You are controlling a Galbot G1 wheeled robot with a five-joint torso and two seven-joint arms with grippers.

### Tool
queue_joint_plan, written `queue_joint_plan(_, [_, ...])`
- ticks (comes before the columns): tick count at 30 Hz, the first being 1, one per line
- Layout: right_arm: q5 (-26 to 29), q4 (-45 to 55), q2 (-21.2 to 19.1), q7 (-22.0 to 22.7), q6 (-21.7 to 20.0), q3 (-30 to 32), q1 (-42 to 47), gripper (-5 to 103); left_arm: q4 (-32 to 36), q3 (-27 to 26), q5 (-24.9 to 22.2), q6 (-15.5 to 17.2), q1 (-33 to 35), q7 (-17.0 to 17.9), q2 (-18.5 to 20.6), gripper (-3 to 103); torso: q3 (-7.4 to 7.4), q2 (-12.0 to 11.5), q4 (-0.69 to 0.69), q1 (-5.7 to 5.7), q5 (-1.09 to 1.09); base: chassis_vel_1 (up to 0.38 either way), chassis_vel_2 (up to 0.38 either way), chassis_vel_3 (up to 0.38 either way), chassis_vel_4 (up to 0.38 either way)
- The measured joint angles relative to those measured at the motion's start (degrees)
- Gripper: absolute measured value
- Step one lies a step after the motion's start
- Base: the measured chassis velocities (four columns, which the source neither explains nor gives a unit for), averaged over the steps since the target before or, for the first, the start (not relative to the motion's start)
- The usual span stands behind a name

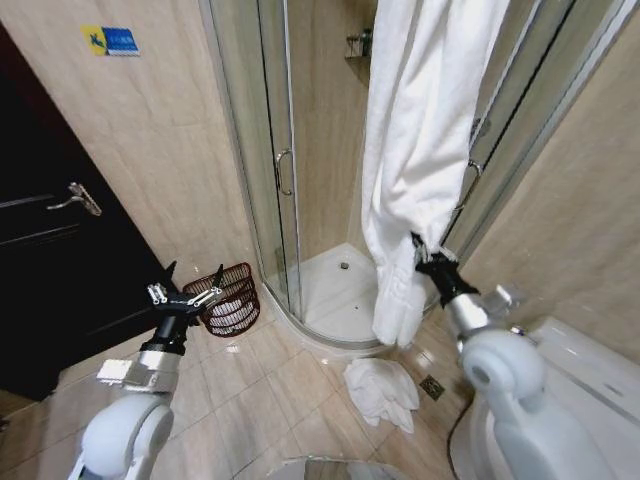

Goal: Discard the used towel into the hamper.

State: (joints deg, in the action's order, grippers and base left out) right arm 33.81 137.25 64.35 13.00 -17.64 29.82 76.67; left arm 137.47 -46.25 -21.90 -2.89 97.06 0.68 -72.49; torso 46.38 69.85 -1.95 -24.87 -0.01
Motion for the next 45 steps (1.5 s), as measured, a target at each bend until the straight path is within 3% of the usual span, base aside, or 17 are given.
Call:
queue_joint_plan(7, [-8.2, 1.8, 3.1, -1.7, 3.6, 0.3, 7.4, 7, -0.7, 1.0, 0.0, 0.1, -1.0, 0.0, 0.1, 100, 0.00, 0.0, -0.01, 0.00, 0.00, 0.000, 0.000, 0.000, 0.000])
queue_joint_plan(20, [-14.7, 6.1, 7.5, -1.5, 6.2, 1.1, 15.0, 7, -2.3, 2.6, 0.1, -0.6, -1.9, -0.1, 0.1, 100, 0.00, 0.0, 0.01, 0.00, -0.01, 0.000, 0.000, 0.000, 0.000])
queue_joint_plan(45, [-16.2, 6.1, 9.7, 1.8, 8.0, 2.1, 19.0, 7, -4.3, 3.0, 0.1, -1.9, -1.9, -1.5, 0.4, 100, 0.00, 0.0, 0.00, 0.00, 0.01, 0.000, 0.000, 0.000, 0.000])
